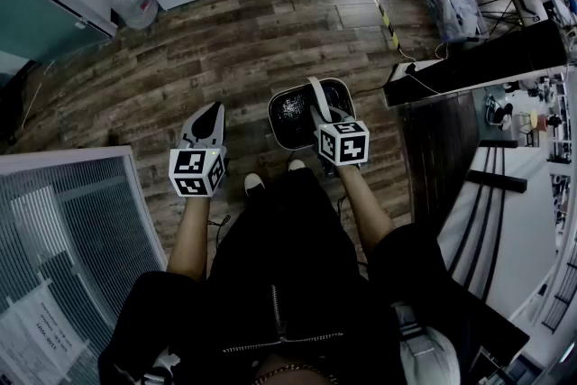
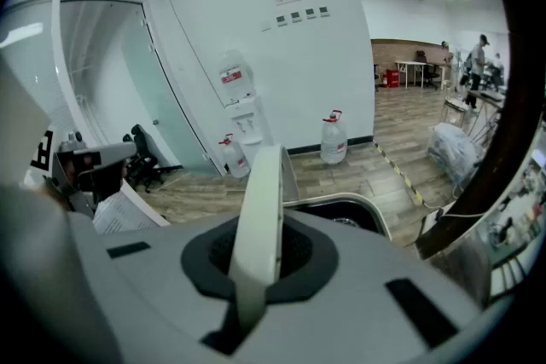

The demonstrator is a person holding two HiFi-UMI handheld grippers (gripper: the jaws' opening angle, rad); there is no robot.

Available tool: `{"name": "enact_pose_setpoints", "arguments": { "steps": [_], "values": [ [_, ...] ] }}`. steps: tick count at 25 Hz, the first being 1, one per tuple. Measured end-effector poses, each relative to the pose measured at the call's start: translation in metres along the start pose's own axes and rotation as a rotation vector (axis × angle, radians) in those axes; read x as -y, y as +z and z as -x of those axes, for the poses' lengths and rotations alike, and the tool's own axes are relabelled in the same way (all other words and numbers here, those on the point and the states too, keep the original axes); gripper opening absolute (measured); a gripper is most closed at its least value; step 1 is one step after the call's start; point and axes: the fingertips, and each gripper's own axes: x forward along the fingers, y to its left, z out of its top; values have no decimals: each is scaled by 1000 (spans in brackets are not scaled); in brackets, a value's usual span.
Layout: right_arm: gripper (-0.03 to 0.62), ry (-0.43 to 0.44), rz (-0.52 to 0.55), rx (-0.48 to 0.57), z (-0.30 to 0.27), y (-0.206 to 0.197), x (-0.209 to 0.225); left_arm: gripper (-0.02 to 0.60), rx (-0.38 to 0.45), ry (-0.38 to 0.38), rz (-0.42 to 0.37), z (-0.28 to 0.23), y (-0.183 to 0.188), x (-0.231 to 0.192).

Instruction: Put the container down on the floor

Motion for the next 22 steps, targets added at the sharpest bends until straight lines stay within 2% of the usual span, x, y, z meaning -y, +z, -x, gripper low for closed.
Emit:
{"name": "enact_pose_setpoints", "arguments": {
  "steps": [4, 12, 17, 22],
  "values": [
    [11, 95, -69, 18, 21, -26, -37, 15, -27, 31, 4, 43, -14, 6],
    [12, 237, 4, -18, 29, -45, -93, 15, -10, 111, 35, 73, -29, 24],
    [12, 251, 18, -7, 39, -52, -102, 15, -9, 137, 40, 79, -32, 35],
    [12, 264, 48, 25, 52, -41, -97, 15, 7, 173, 42, 79, -26, 44]
  ]
}}
